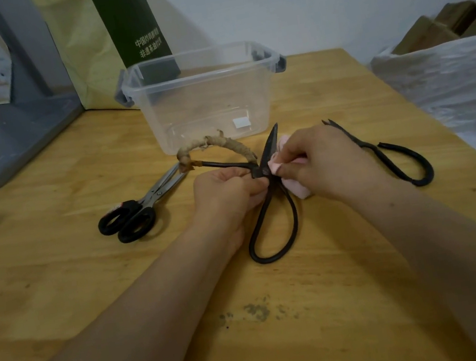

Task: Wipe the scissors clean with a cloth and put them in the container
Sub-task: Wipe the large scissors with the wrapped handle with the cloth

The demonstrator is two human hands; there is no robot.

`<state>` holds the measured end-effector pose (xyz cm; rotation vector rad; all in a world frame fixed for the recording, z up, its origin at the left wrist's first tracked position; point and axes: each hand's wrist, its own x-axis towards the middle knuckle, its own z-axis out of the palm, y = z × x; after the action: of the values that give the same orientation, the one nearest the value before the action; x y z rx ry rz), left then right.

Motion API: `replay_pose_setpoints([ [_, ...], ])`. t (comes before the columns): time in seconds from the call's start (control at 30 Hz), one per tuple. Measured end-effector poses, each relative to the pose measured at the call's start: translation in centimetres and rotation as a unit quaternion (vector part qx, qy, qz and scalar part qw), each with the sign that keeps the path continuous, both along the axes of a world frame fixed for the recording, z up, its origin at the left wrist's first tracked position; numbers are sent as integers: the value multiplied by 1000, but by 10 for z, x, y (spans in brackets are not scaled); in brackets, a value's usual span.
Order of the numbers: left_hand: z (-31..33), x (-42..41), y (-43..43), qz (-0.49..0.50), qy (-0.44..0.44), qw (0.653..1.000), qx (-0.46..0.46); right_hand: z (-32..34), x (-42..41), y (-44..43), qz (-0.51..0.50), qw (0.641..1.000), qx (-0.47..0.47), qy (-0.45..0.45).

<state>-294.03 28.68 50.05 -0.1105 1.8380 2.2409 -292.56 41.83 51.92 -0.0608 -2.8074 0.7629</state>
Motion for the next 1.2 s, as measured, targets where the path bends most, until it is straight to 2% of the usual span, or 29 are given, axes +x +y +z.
replay_pose_setpoints([
  [0.07, 0, 0, 1, 0, 0, 1000, 5, 1, 2, 2, -6, 999, 45, -17],
  [0.13, 0, -1, 1, -2, 4, 1000, 6, 0, 4, 2, -32, 994, 100, 7],
  [0.17, -1, -2, 1, -2, 5, 1000, 5, -1, 4, 1, -47, 993, 101, 40],
  [0.23, -1, -1, 1, -6, 6, 1000, 2, -2, 4, -2, -47, 993, 32, 99],
  [0.3, -1, -1, 0, -8, 11, 1000, -3, -3, 2, -7, 13, 996, -13, 89],
  [0.37, -1, 0, 0, -4, 13, 1000, -10, -7, -2, -10, 66, 996, -5, 59],
  [0.5, 0, 1, -2, -6, 2, 1000, 0, -5, -6, 0, 99, 993, -5, 58],
  [0.77, 0, -1, -4, -22, 10, 1000, -18, -16, -4, 3, 166, 979, 44, 107],
  [1.03, 1, -1, -2, -12, -10, 1000, -2, -13, -1, 15, 143, 986, -9, 85],
  [1.13, 1, 0, -2, -20, -4, 1000, -1, -14, -3, 16, 74, 994, 15, 82],
  [1.2, 0, 0, -2, -23, -2, 1000, 2, -14, -4, 15, 15, 993, -1, 120],
])
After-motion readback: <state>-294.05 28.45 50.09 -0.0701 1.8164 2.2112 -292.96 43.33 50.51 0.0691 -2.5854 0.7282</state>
